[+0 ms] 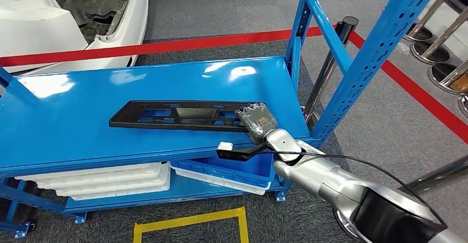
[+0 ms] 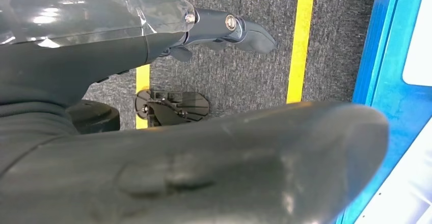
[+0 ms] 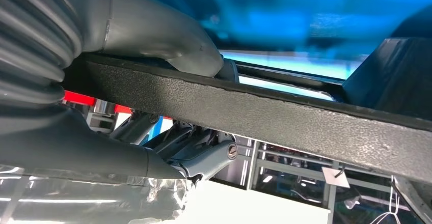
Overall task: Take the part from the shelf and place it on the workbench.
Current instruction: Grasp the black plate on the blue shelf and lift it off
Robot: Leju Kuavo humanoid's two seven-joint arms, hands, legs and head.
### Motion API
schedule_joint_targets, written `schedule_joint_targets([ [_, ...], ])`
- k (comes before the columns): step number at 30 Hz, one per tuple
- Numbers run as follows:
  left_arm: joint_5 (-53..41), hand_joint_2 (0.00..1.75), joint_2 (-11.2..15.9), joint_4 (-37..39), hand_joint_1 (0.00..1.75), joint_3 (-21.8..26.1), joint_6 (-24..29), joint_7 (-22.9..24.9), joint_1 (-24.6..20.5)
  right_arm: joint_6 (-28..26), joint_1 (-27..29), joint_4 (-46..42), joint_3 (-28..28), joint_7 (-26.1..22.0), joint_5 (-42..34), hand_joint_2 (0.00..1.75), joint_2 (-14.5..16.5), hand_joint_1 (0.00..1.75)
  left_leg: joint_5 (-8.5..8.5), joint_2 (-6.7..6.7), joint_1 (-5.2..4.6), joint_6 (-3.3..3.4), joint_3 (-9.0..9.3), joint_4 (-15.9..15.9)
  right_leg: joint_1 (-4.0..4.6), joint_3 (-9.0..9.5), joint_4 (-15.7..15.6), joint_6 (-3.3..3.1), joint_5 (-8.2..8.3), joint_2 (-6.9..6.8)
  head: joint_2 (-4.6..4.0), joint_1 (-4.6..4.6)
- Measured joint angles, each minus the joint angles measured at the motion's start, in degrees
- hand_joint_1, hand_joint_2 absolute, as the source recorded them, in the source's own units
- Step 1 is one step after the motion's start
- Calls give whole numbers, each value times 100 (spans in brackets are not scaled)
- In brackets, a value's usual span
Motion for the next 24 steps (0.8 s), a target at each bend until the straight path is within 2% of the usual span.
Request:
schedule_joint_targets([
  [5,-1,0,0,0,0,0,21,-2,10,-48,2,0,0,34,-3,175,0,175,0,0,0,0,1,0,0,0,0,0,0,0,0,0],
  [8,0,0,0,0,0,0,26,-3,25,-188,23,-20,0,223,157,175,-6,175,0,0,0,0,3,0,-1,0,0,0,1,0,0,-1],
  [15,0,0,0,0,0,1,89,42,46,-590,178,-642,-91,1205,1400,175,-204,175,0,3,-1,0,4,0,-3,-2,-1,0,0,1,0,0],
  [24,0,0,0,0,0,14,109,75,50,-741,535,-1979,-408,1630,2542,175,-396,175,0,4,0,0,7,-1,-1,-1,0,0,0,2,0,-1],
])
